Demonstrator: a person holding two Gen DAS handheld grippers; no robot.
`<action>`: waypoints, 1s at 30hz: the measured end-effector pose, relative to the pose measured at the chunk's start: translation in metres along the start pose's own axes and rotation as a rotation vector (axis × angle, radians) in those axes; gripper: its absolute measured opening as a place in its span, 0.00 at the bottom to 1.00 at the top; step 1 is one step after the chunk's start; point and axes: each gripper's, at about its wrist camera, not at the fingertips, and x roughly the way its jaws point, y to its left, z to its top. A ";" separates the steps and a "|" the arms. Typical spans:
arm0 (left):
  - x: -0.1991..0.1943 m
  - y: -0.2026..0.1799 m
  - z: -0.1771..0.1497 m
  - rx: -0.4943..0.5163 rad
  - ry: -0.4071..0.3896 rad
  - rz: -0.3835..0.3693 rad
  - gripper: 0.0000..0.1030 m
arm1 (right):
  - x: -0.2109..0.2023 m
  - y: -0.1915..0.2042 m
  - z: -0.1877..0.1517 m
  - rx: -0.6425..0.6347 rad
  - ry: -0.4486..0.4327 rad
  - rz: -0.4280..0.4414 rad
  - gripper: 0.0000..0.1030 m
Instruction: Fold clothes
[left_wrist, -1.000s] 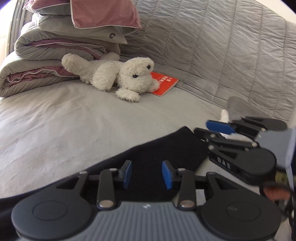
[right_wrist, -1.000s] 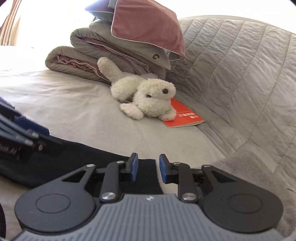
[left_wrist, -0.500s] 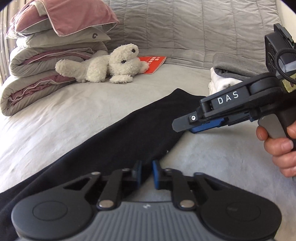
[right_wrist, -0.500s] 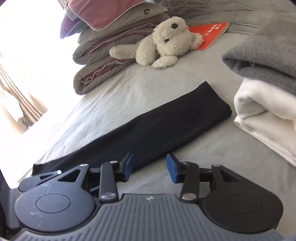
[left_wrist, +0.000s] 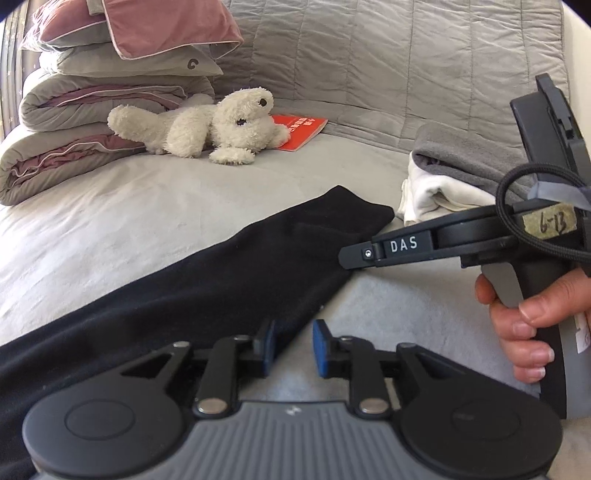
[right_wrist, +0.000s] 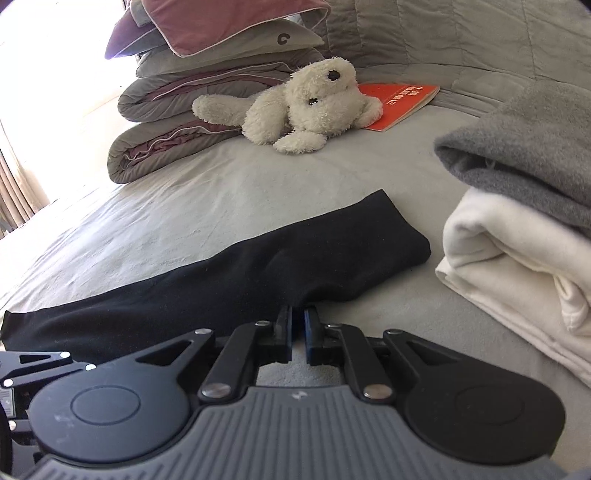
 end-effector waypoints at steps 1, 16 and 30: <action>-0.007 0.001 0.000 -0.001 -0.004 -0.008 0.34 | -0.003 -0.002 0.001 -0.003 0.002 0.003 0.17; -0.038 0.074 -0.021 -0.046 0.049 0.036 0.39 | 0.018 0.068 0.019 -0.337 0.011 0.282 0.23; -0.047 0.059 -0.054 -0.017 -0.016 0.025 0.39 | 0.091 0.157 0.008 -0.591 0.096 0.358 0.22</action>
